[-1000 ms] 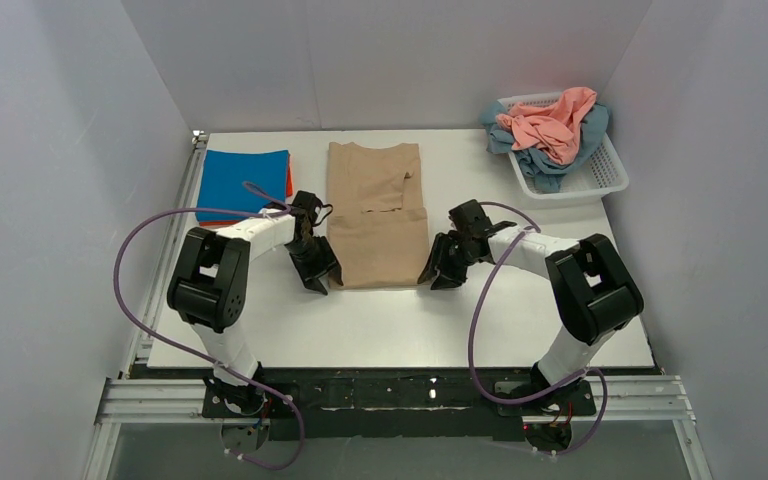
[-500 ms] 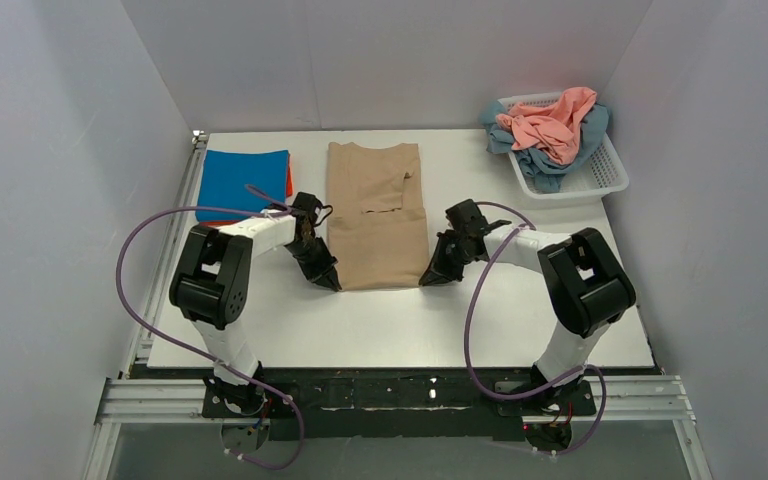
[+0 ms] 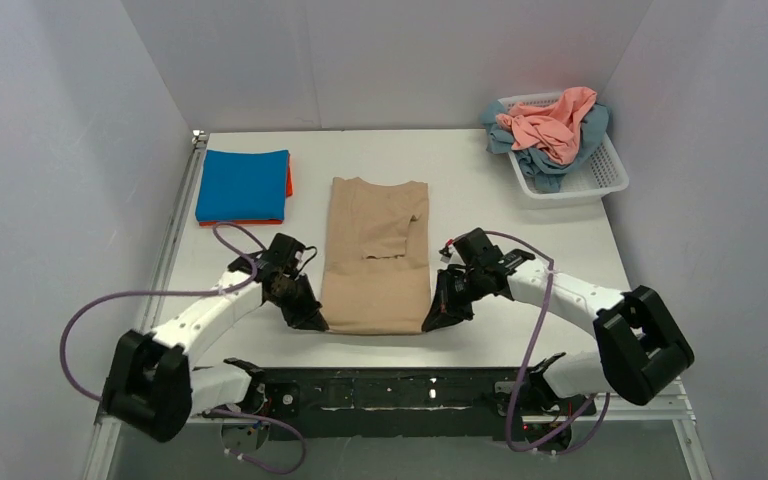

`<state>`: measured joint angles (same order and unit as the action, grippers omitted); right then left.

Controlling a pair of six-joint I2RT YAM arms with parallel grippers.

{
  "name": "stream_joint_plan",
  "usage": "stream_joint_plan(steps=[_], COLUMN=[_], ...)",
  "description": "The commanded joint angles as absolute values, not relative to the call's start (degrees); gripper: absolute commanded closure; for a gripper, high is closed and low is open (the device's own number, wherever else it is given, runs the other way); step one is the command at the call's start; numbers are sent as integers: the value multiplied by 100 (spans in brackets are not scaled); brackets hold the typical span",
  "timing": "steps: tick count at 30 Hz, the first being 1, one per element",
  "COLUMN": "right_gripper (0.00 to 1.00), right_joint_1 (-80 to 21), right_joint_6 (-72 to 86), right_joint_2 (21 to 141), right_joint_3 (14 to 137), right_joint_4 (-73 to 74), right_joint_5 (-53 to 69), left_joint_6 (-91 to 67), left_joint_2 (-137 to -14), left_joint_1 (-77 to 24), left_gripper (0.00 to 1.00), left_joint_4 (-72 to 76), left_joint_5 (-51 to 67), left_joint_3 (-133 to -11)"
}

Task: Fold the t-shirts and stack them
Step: Fold the long partially folded tshirt into a neat square

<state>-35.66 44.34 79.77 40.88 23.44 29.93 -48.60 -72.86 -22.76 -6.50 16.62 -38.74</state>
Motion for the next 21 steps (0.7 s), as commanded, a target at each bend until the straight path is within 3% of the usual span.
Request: stream_joint_plan(steps=[1,8,14,21], right_gripper=[99,99,99,99], right_joint_1=[-3884,-4146,-4166,-3773], right_joint_6=[4081,3408,3518,3363], right_joint_2=[7143,6433,6198,6354], right_joint_3=[4098,4841,5007,5514], right_joint_4=[3589,4965,5175,5171], right_joint_5=[3915,5110,6165,6372], left_joint_6=[-4827,-4019,-3921,-4131], left_joint_2=[-5743,-4092,-4028,-4240], left_joint_1=[-2436,-2531,-2532,-2532], left_gripper=[100,100,100,100], left_joint_4=[-2745,-4210,-4705,-3918], left_joint_5=[1371,1692,1677,1165], left_joint_3=[-3832,-4661,-5386,-5694])
